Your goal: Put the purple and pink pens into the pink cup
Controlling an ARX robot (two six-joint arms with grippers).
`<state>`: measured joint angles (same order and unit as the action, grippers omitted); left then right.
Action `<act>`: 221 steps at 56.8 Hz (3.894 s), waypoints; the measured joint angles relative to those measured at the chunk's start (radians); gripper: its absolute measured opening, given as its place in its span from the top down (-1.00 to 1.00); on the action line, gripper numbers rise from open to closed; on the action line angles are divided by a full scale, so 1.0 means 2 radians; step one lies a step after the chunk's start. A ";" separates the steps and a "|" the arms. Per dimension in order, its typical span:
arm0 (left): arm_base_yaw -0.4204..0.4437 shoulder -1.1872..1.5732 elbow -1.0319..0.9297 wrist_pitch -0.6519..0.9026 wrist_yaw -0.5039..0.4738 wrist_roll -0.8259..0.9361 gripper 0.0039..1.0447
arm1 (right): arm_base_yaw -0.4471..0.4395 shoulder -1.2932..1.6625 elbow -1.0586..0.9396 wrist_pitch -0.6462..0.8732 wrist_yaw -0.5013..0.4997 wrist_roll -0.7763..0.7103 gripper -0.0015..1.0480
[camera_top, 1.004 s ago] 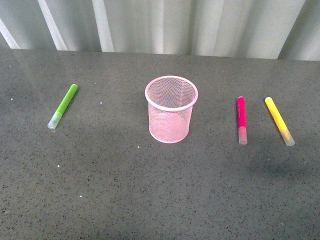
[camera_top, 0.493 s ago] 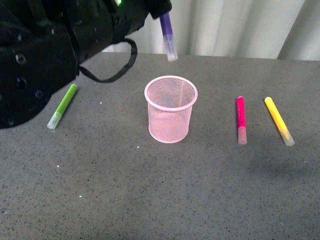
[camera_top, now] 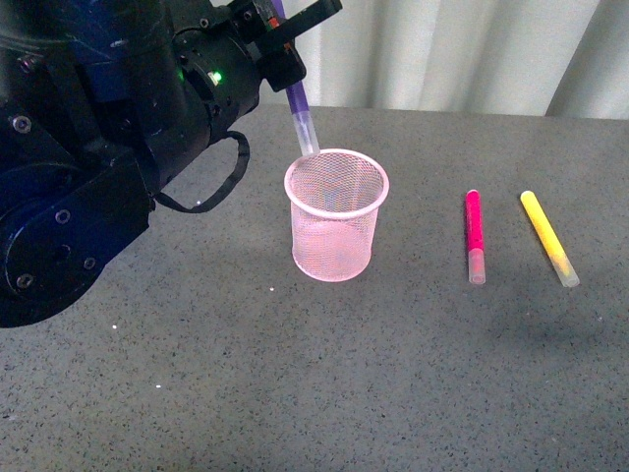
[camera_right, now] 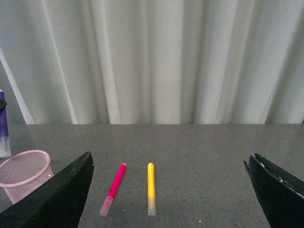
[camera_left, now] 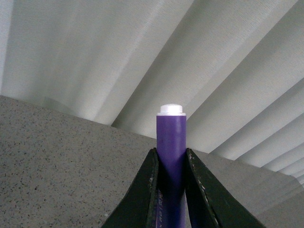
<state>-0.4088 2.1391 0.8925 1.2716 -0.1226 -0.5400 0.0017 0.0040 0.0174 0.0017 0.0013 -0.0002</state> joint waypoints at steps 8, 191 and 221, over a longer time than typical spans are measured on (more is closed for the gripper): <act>-0.006 0.010 -0.009 0.010 -0.009 -0.008 0.76 | 0.000 0.000 0.000 0.000 0.000 0.000 -0.86; 0.204 -0.897 -0.436 -0.462 0.062 0.267 0.93 | 0.000 0.000 0.000 0.000 0.000 0.000 -0.86; 0.204 -0.980 -0.436 -0.544 0.062 0.267 0.93 | 0.000 0.000 0.000 0.000 0.000 0.000 -0.86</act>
<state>-0.0002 0.1795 0.0204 0.1829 0.0010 -0.0063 0.0017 0.0040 0.0174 0.0017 0.0013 -0.0002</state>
